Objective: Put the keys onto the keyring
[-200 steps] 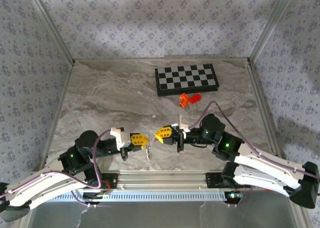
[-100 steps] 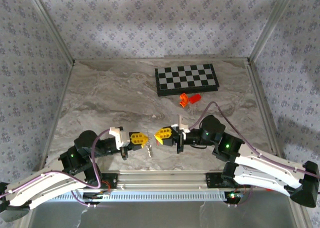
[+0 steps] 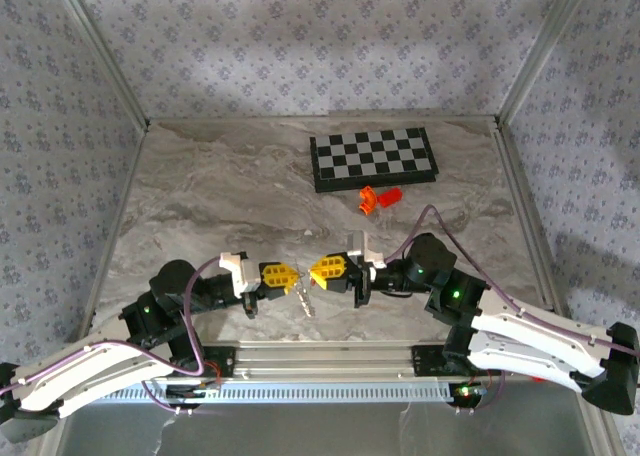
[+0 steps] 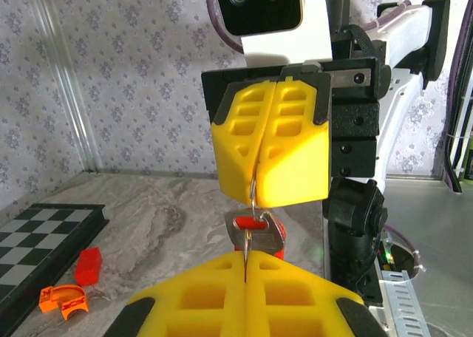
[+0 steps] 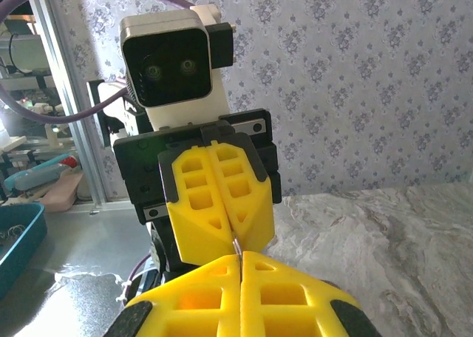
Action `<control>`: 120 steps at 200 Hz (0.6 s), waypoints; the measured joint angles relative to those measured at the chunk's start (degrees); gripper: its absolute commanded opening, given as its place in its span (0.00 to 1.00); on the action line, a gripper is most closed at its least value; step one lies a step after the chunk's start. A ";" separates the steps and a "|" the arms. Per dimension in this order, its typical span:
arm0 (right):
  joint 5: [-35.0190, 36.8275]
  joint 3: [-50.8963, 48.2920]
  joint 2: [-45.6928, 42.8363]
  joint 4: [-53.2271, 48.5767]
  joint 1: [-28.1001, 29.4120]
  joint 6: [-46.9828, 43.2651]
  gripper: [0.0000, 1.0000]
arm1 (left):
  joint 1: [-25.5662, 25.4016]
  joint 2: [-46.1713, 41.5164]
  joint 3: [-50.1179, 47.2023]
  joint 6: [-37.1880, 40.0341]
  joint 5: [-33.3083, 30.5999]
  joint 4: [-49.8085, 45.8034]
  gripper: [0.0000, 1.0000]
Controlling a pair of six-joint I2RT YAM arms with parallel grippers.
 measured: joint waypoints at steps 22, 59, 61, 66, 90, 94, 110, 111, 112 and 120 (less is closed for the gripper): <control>0.00 -0.04 0.00 0.07 0.31 -0.17 0.00 | 0.00 0.00 0.00 -0.02 0.02 0.22 0.00; 0.04 -0.11 0.22 0.57 0.42 -0.74 0.00 | 0.00 0.04 0.00 -0.11 0.02 0.24 0.00; 0.04 -0.11 0.22 0.57 0.44 -0.79 0.00 | 0.00 0.04 0.00 -0.22 0.02 0.24 0.00; 0.09 -0.15 0.26 0.72 0.52 -0.87 0.00 | 0.00 0.04 0.00 -0.26 0.02 0.24 0.00; 0.44 -0.24 0.59 1.09 0.90 -1.09 0.00 | 0.00 0.04 0.00 -0.44 0.02 0.26 0.00; 0.46 -0.26 0.63 1.18 0.90 -1.11 0.00 | 0.00 0.04 0.00 -0.44 0.02 0.24 0.00; 0.66 -0.44 0.70 1.38 0.90 -1.29 0.00 | 0.00 0.04 0.00 -0.46 0.02 0.24 0.00; 0.68 -0.44 0.70 1.38 0.90 -1.29 0.00 | 0.00 0.04 0.00 -0.46 0.02 0.26 0.00; 0.70 -0.46 0.70 1.40 0.90 -1.29 0.00 | 0.00 0.04 0.00 -0.46 0.02 0.24 0.00; 0.87 -0.68 0.70 1.64 0.94 -1.31 0.00 | 0.00 0.04 0.00 -0.46 0.02 0.24 0.00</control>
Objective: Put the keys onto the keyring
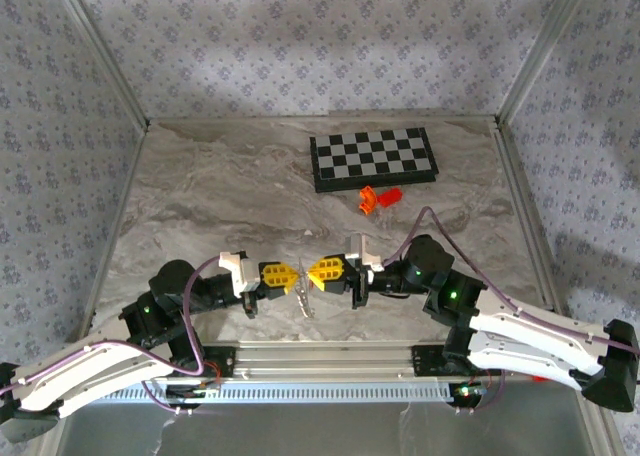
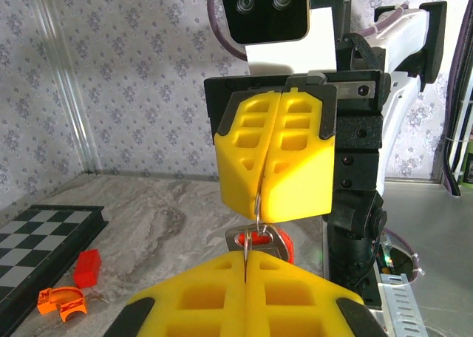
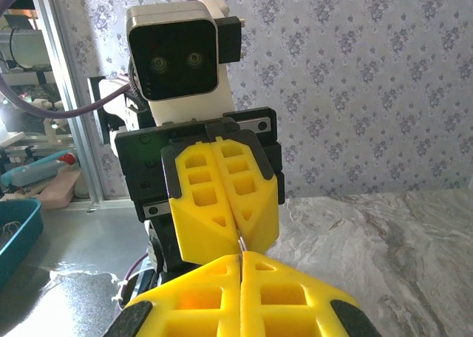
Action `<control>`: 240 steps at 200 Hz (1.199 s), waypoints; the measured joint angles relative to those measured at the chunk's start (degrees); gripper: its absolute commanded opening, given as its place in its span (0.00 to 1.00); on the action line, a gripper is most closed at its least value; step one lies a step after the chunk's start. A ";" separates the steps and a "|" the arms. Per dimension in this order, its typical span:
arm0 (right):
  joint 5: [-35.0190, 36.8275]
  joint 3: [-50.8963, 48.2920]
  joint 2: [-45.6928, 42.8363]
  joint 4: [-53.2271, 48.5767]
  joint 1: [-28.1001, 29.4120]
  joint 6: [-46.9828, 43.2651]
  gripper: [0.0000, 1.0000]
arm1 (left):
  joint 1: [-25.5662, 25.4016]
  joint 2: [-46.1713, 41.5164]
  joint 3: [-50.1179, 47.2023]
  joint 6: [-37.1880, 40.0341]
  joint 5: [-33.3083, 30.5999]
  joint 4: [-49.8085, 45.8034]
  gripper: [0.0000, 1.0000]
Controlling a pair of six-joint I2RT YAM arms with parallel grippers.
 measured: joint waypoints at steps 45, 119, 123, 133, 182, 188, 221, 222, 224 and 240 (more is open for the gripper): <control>0.70 -0.85 0.15 1.44 0.33 -0.02 0.00 | 0.00 0.00 0.00 -0.20 0.00 0.00 0.00; 1.68 -1.36 0.11 2.67 0.48 -0.20 0.00 | 0.00 0.00 0.00 -0.48 0.00 0.00 0.00; 1.70 -1.36 0.11 2.69 0.50 -0.22 0.00 | 0.00 0.00 0.00 -0.50 0.00 0.00 0.00; 1.70 -1.36 0.09 2.71 0.48 -0.22 0.00 | 0.00 0.00 0.00 -0.57 -0.02 0.00 0.00; 1.95 -1.62 0.09 2.89 0.50 -0.26 0.00 | 0.00 0.00 0.00 -0.59 -0.02 0.00 0.00; 1.95 -1.68 0.09 2.99 0.50 -0.31 0.00 | 0.00 0.00 0.00 -0.59 -0.04 0.00 0.00; 2.49 -2.12 -0.42 3.41 0.59 -0.66 0.00 | 0.00 0.00 0.00 -0.59 0.00 0.00 0.00; 2.54 -2.12 -0.42 3.41 0.59 -0.66 0.00 | 0.00 0.00 0.00 -0.59 0.00 0.00 0.00; 2.56 -2.14 -0.48 3.45 0.59 -0.66 0.00 | 0.00 0.00 0.00 -0.59 0.00 0.00 0.00; 2.99 -2.14 -0.76 3.63 0.59 -0.72 0.00 | 0.00 -0.02 0.00 -0.59 0.00 0.00 0.00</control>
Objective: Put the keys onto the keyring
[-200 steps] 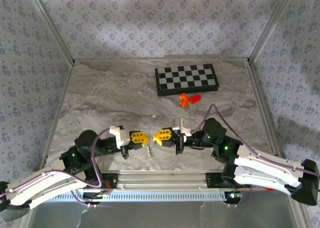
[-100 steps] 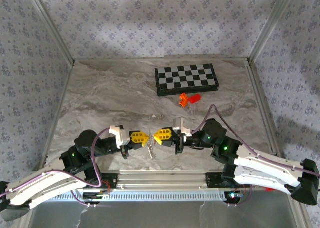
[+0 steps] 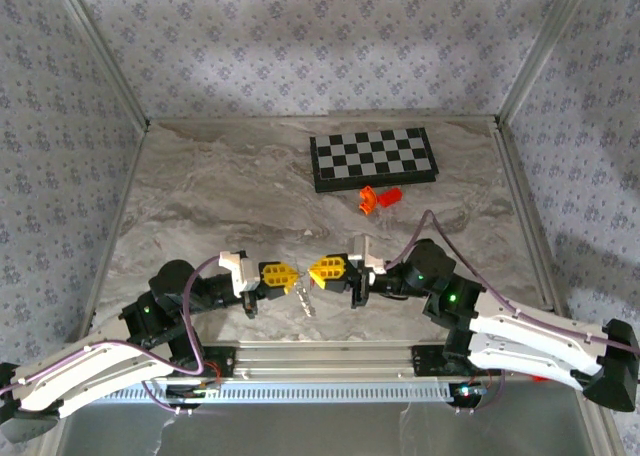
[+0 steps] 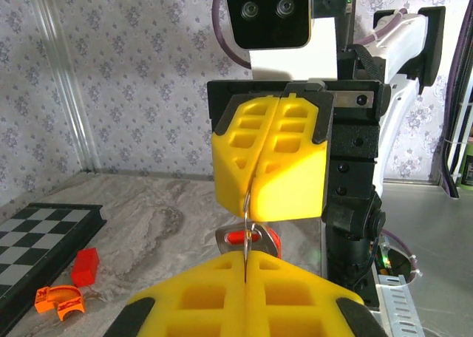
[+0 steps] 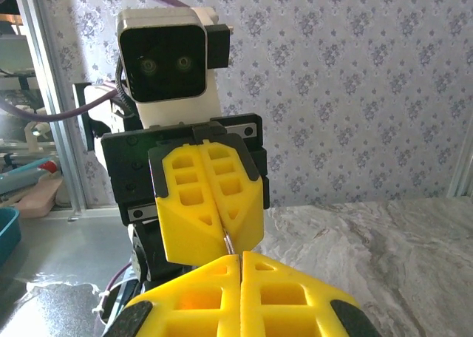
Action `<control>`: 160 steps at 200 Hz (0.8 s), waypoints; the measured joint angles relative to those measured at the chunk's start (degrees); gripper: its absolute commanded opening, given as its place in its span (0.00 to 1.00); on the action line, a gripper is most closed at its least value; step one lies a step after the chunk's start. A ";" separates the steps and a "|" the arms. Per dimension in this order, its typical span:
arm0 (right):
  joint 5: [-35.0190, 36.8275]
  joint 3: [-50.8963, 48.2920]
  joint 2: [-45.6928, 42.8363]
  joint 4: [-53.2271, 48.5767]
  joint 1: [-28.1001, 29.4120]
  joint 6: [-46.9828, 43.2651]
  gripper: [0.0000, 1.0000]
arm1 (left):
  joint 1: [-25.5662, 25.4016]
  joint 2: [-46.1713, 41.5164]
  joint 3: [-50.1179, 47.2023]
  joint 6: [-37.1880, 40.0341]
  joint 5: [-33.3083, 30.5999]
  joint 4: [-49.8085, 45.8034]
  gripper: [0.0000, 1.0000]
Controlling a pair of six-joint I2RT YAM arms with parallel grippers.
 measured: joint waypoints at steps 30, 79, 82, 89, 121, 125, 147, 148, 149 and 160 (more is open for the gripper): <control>0.13 0.00 -0.11 0.31 0.00 -0.15 0.00 | 0.00 0.00 0.00 0.00 0.00 0.00 0.00; -0.07 0.00 0.28 0.42 0.00 -0.17 0.00 | 0.00 0.02 0.00 0.00 0.00 0.00 0.00; -0.07 0.00 0.35 0.42 0.00 -0.17 0.00 | 0.00 0.02 0.00 0.00 0.00 0.00 0.00; -0.04 0.00 0.48 0.42 0.00 -0.20 0.00 | 0.00 0.02 0.00 0.00 0.00 0.00 0.00; -0.04 0.00 0.70 0.42 0.00 -0.52 0.00 | 0.00 0.02 0.00 0.00 0.00 0.00 0.00; -0.04 0.00 0.70 0.44 0.00 -0.55 0.00 | 0.00 0.02 0.00 0.00 0.00 0.00 0.00; -0.04 0.00 0.70 0.55 0.00 -0.59 0.00 | 0.00 0.02 0.00 0.00 0.00 0.02 0.00; -0.04 0.00 0.70 0.57 0.00 -0.59 0.00 | 0.00 0.02 0.00 0.00 0.00 0.02 0.00; -0.04 0.00 0.70 0.57 0.00 -0.59 0.00 | 0.00 0.04 0.00 0.00 0.00 0.04 0.00; -0.04 0.00 0.70 0.61 0.00 -0.59 0.00 | 0.00 0.09 0.00 0.00 0.00 0.07 0.00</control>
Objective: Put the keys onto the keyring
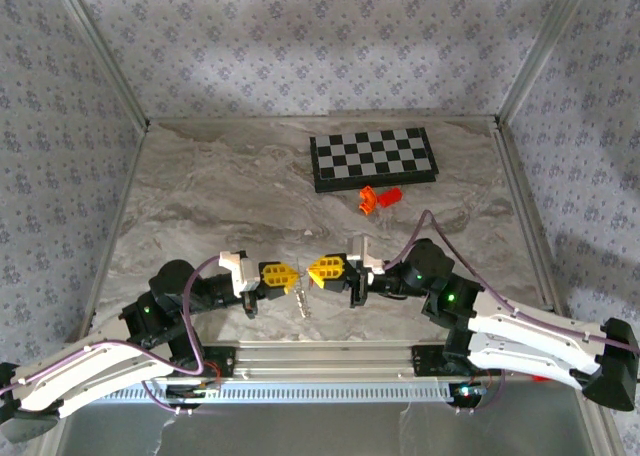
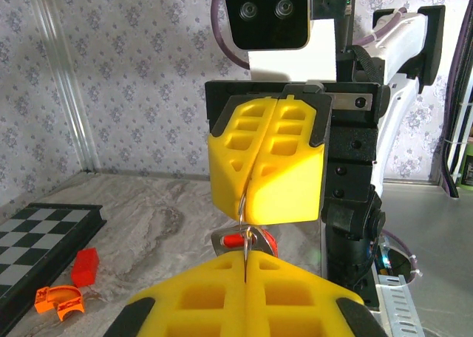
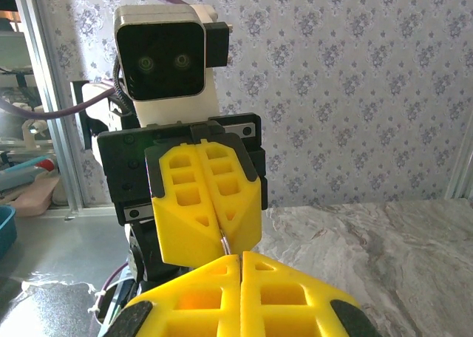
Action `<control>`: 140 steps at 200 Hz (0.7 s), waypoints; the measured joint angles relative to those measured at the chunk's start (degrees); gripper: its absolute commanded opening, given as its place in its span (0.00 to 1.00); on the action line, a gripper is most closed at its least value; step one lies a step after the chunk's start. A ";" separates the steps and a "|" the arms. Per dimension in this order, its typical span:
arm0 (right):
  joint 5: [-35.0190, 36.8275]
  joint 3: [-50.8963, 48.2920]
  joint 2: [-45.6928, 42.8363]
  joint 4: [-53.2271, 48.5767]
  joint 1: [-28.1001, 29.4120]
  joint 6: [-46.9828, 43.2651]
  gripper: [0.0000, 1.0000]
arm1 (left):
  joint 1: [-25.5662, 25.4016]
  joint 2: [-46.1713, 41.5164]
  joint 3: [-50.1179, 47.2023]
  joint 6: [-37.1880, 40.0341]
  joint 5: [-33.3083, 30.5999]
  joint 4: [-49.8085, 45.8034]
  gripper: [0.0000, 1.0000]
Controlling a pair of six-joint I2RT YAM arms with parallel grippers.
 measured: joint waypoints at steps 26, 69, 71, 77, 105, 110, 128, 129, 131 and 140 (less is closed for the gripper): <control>0.00 -0.07 -0.02 0.37 0.00 0.00 0.00 | 0.00 0.07 0.00 0.00 0.00 0.33 0.00; 0.00 -0.17 -0.04 1.07 0.00 0.00 0.00 | 0.00 0.68 0.00 0.00 -0.02 0.90 0.00; 0.00 -0.17 -0.04 1.07 0.00 0.00 0.00 | 0.00 0.68 0.00 0.00 -0.02 0.92 0.00; 0.00 -0.17 -0.04 1.07 0.00 0.00 0.00 | 0.00 0.68 0.00 0.00 -0.02 0.96 0.00; 0.02 -0.63 -0.07 1.44 0.09 -0.02 0.00 | 0.00 0.70 0.00 0.02 -0.04 1.18 0.00; 0.04 -0.74 -0.11 1.44 0.11 -0.04 0.00 | 0.00 0.70 0.00 0.02 -0.02 1.22 0.00; 0.07 -1.14 -0.35 1.42 0.11 -0.22 0.00 | 0.00 0.70 0.00 0.02 -0.02 1.27 0.00; 0.04 -1.16 -0.37 1.40 0.11 -0.22 0.00 | 0.00 0.70 0.00 0.02 -0.02 1.27 0.00; 0.07 -1.16 -0.39 1.40 0.11 -0.22 0.00 | 0.00 0.70 0.00 0.02 -0.02 1.27 0.00; 0.15 -1.18 -0.55 1.44 0.11 -0.24 0.00 | 0.00 0.70 0.00 0.02 -0.04 1.29 0.00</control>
